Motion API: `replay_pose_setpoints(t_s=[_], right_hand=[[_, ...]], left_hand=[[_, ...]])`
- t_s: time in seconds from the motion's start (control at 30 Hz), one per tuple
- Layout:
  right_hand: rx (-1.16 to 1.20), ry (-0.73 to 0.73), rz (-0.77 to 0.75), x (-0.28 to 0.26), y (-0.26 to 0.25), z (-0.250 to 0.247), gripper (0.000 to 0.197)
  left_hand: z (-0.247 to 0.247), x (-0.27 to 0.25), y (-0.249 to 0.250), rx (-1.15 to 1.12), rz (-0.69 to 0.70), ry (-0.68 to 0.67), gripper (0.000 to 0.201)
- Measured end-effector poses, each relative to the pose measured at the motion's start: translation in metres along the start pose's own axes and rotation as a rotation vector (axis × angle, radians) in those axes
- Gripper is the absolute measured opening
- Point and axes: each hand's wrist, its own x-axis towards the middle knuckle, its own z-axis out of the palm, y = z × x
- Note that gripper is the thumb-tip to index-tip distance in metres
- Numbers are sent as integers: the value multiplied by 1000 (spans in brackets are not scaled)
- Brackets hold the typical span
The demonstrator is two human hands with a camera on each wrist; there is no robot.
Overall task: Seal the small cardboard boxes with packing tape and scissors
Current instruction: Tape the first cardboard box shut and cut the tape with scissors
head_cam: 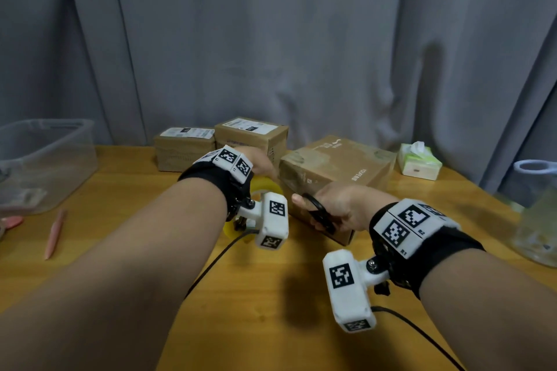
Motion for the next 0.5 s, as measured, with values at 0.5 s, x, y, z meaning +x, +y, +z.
replay_pose_setpoints(t_s=[0.5], right_hand=[[-243, 26, -35, 14, 13, -10, 60]], left_hand=[[5, 7, 6, 82, -39, 30, 33]])
